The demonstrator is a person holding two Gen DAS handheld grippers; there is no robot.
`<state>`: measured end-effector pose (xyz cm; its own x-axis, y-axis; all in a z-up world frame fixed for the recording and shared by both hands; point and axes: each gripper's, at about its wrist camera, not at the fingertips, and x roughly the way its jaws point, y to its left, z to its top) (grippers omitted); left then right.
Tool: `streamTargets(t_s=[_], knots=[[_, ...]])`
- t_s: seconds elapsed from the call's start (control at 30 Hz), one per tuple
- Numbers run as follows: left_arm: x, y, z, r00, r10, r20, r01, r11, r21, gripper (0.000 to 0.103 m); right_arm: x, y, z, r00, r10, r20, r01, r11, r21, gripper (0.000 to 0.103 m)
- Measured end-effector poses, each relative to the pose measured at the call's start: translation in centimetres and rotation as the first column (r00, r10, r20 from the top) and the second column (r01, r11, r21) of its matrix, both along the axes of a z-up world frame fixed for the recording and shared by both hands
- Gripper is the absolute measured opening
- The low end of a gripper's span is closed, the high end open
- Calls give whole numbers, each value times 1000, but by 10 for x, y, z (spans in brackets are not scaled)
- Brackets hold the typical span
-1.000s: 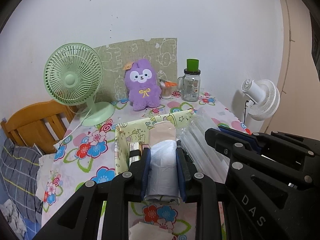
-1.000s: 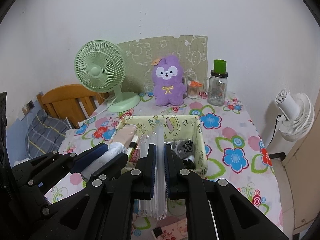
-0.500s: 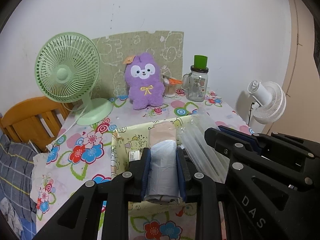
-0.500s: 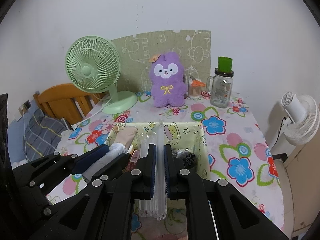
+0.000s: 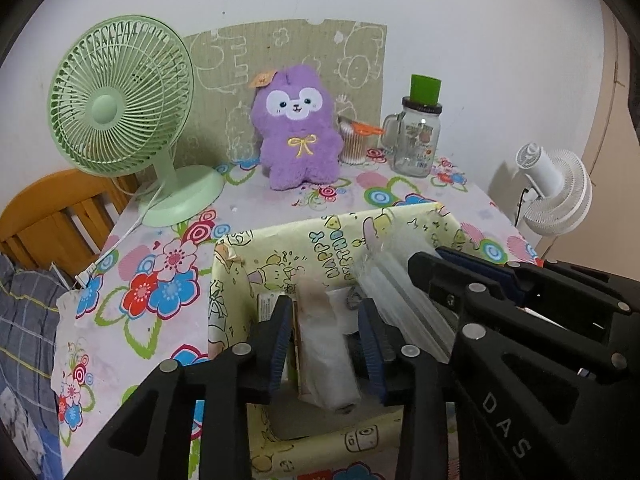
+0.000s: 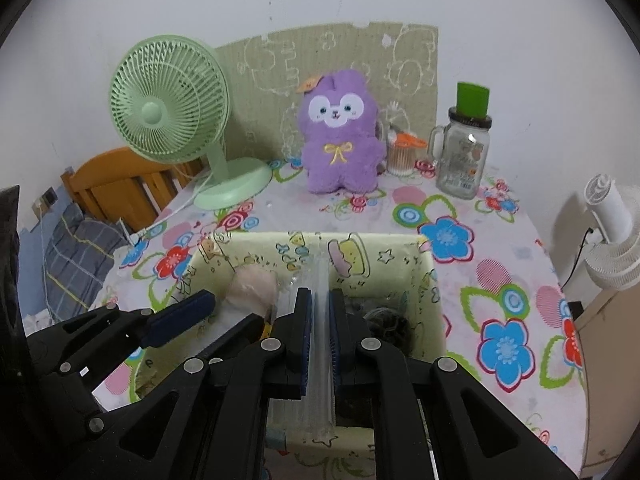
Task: Organize soft objects
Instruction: 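Lower both items into the basket and open both grippers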
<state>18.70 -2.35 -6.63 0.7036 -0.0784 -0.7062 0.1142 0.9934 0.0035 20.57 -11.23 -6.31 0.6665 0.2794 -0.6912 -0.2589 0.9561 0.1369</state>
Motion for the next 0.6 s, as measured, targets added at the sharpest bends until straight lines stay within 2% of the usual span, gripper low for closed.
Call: streamTargets(t_s=[0.1, 0.17, 0.2, 0.27, 0.3, 0.33, 0.5, 0.6], knots=[[2, 0, -4, 1000, -2, -10, 2, 1000, 8, 42, 4, 0, -6, 1000, -2, -24, 2, 1000, -3, 17], [2, -1, -7, 1000, -6, -19, 7, 1000, 13, 51, 5, 0, -9, 999, -9, -31, 9, 1000, -17, 21], [3, -1, -8, 1000, -7, -25, 7, 1000, 14, 52, 5, 0, -10, 999, -13, -32, 12, 1000, -21, 28], [2, -1, -9, 1000, -9, -25, 9, 1000, 13, 59, 4, -1, -10, 999, -23, -25, 22, 999, -29, 50], [1, -1, -8, 1000, -10, -22, 10, 1000, 13, 60, 2, -3, -9, 999, -32, -14, 31, 999, -29, 69], [0, -1, -8, 1000, -11, -18, 11, 1000, 12, 63, 0, -4, -8, 999, -41, 0, 41, 999, -29, 78], [-7, -1, -4, 1000, -11, -5, 11, 1000, 15, 69, -7, -7, -5, 999, -50, 8, 50, 998, -29, 79], [-13, 0, -2, 1000, -10, 0, 10, 1000, 13, 79, -11, -9, -4, 998, -59, 8, 60, 998, -33, 83]])
